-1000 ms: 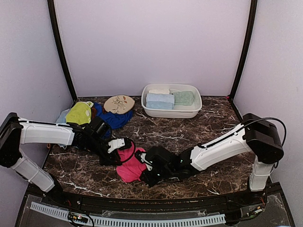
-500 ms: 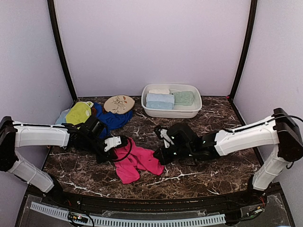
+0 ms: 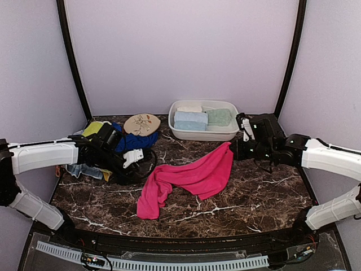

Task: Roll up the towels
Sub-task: Pick up the towel from the center of the board, then flatten out the towel at the center of the board, then fold the towel at the center of the board.

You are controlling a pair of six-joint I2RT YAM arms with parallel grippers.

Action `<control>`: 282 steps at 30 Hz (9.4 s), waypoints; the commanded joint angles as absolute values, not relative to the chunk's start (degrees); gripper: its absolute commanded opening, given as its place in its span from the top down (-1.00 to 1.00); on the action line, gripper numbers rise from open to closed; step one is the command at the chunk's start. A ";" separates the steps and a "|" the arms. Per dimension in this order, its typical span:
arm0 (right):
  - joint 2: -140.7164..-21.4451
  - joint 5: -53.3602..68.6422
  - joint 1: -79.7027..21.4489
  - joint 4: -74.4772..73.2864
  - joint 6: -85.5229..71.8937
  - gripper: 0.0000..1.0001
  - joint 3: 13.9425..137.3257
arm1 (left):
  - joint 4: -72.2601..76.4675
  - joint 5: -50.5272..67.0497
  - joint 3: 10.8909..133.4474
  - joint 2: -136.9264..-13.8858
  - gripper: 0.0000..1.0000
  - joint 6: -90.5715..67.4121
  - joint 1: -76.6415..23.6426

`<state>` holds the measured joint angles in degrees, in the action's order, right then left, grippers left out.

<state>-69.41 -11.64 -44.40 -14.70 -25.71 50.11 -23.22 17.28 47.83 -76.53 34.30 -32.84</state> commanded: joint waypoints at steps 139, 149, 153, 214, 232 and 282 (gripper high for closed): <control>-66.29 -6.42 -32.39 -26.02 -15.39 1.00 55.36 | -39.11 9.02 43.18 -80.75 0.41 59.75 -39.30; -66.13 -5.51 -32.43 -25.33 -15.97 1.00 54.95 | -33.07 7.04 42.27 -80.39 0.36 59.25 -39.38; -65.47 -5.36 -32.43 -25.40 -16.09 1.00 54.46 | -30.06 6.47 40.98 -81.22 0.43 59.19 -39.38; -44.65 -4.15 -33.83 -53.83 -18.72 1.00 77.11 | -64.65 4.43 83.41 -48.69 1.00 50.74 -33.31; -56.05 -12.73 -32.89 -43.20 -17.42 1.00 61.48 | -40.44 -7.91 59.82 -52.42 1.00 53.11 -32.60; -70.88 -20.58 -33.11 -33.13 -31.55 1.00 47.49 | -18.35 5.62 42.59 -69.31 1.00 46.48 -21.55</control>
<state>-71.35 -17.21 -30.28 -30.57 -23.33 48.84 -12.84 1.39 44.82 -73.08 50.37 -20.84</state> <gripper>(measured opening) 0.006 0.008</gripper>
